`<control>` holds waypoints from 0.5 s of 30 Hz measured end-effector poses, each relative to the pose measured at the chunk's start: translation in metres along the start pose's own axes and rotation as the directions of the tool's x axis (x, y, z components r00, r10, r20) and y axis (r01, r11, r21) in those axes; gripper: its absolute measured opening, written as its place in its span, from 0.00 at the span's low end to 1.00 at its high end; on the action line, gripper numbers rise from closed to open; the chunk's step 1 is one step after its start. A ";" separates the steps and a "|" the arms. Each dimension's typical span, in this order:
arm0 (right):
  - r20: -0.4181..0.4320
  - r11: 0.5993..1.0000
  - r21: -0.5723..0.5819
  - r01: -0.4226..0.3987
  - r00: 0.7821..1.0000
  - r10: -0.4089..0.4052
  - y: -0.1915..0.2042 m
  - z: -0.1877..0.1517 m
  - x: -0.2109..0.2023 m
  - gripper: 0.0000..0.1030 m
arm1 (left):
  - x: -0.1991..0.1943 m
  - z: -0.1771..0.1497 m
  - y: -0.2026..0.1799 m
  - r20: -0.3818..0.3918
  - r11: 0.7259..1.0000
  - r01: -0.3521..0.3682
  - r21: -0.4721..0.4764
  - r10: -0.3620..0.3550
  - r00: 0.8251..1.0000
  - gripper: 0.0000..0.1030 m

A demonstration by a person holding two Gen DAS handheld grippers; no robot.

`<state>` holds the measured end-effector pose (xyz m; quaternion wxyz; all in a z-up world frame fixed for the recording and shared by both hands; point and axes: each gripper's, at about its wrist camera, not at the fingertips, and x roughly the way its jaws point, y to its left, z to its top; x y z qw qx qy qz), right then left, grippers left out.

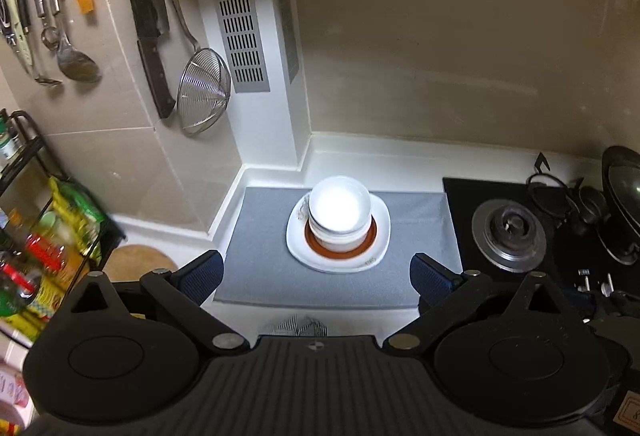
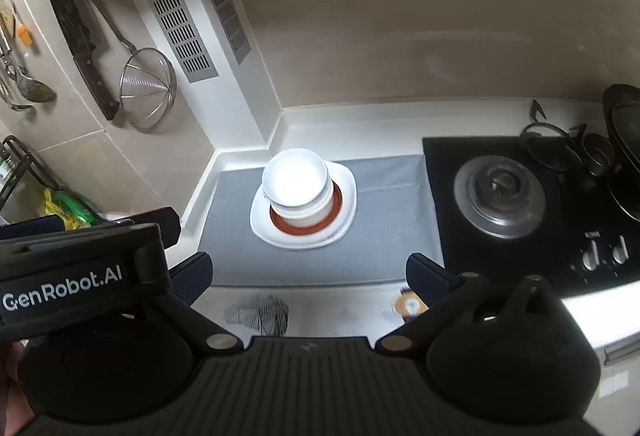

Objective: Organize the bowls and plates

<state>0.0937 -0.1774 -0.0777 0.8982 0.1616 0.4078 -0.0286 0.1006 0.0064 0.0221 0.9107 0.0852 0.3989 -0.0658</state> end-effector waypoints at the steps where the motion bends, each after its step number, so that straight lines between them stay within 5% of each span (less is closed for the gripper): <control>1: 0.005 1.000 -0.006 0.005 1.000 -0.005 -0.001 -0.003 -0.006 1.00 | -0.005 -0.002 -0.003 -0.001 1.000 -0.001 0.008 0.001 1.000 0.97; 15: 0.023 1.000 -0.030 0.003 1.000 -0.003 -0.024 -0.033 -0.043 1.00 | -0.037 -0.031 -0.028 0.000 0.999 -0.041 0.004 0.041 0.999 0.97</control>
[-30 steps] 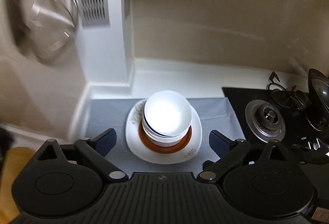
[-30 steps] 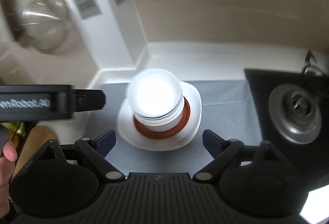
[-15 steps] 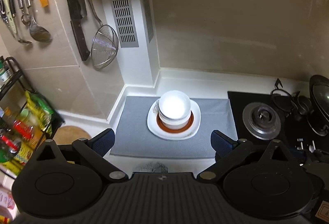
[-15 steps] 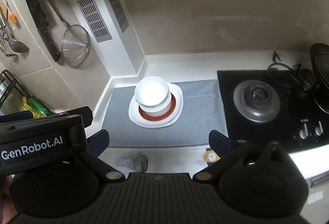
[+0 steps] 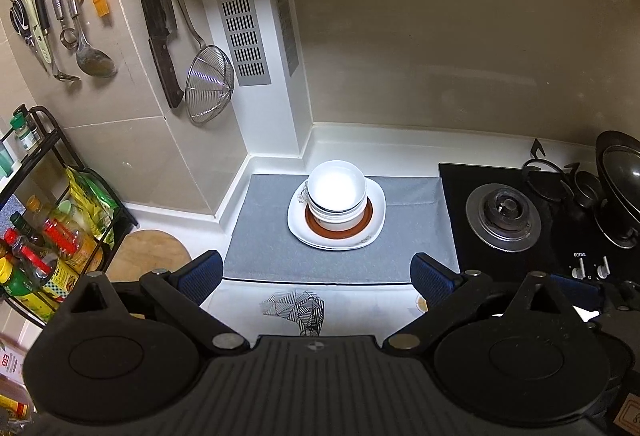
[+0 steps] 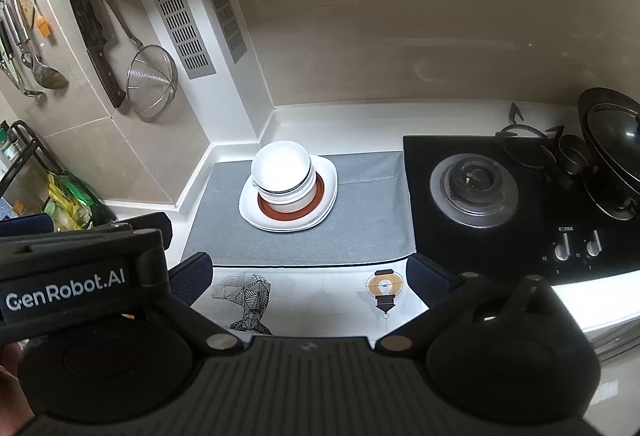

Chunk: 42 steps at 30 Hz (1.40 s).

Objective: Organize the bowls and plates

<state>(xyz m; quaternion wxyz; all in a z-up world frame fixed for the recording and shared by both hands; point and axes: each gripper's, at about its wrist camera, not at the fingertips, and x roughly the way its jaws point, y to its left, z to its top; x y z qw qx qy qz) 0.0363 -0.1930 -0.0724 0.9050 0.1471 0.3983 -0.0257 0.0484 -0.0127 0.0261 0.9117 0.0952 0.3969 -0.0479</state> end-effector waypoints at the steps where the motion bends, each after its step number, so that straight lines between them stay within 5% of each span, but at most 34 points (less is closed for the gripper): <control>1: 0.001 1.000 -0.002 -0.002 1.000 0.002 -0.001 -0.001 -0.001 1.00 | -0.001 -0.001 -0.001 0.003 1.000 -0.004 0.002 0.004 1.000 0.97; 42: 0.005 1.000 0.021 -0.009 1.000 0.009 -0.013 -0.015 -0.012 1.00 | -0.007 -0.007 -0.010 -0.005 0.999 -0.005 0.041 0.006 1.000 1.00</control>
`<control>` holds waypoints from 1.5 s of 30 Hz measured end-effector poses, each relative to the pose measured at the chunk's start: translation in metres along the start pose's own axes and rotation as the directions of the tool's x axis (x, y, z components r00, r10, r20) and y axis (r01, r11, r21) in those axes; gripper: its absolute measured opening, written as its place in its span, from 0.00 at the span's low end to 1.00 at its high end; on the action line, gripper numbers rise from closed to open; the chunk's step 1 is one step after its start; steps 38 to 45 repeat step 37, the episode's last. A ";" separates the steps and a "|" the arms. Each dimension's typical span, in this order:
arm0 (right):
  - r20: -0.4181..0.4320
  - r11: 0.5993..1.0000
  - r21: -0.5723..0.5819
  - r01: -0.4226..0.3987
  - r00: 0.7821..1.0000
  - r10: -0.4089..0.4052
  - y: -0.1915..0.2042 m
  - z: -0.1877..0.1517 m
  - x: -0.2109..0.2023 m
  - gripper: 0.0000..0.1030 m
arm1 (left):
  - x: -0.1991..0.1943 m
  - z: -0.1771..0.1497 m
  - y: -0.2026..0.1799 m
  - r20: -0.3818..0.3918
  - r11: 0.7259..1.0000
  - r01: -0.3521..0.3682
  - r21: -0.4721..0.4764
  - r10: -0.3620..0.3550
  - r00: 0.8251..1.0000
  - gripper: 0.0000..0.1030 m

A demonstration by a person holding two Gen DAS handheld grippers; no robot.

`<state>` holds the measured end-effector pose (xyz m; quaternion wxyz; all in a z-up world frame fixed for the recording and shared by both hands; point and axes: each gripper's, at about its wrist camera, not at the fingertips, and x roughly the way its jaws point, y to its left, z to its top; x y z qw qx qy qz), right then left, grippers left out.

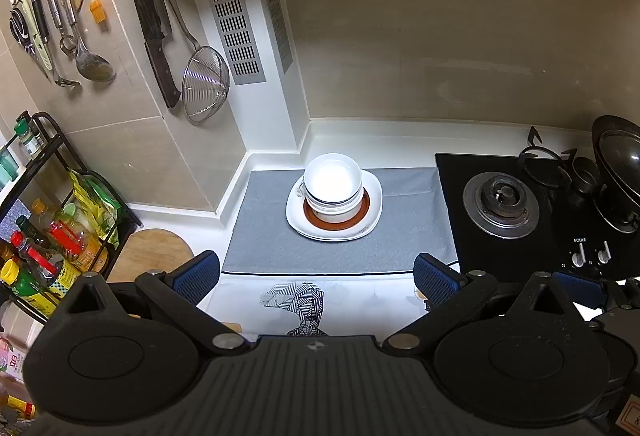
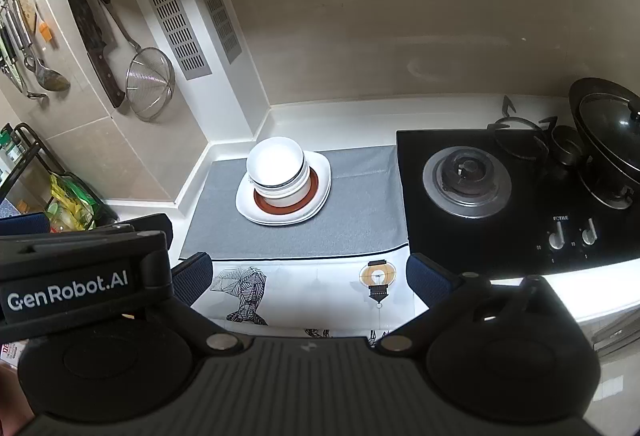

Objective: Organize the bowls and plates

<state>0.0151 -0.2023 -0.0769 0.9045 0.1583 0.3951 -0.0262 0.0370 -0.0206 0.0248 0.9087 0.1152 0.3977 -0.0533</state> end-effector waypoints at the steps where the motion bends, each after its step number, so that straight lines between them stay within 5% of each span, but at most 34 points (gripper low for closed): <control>1: -0.001 1.000 0.001 0.001 1.000 -0.001 0.001 -0.001 0.000 1.00 | 0.000 0.000 0.000 -0.001 1.000 0.000 0.000 0.000 1.000 1.00; 45: 0.004 0.998 0.021 0.059 0.998 -0.059 0.020 0.010 0.022 1.00 | 0.031 0.013 0.023 0.000 0.996 0.077 0.037 -0.077 0.997 1.00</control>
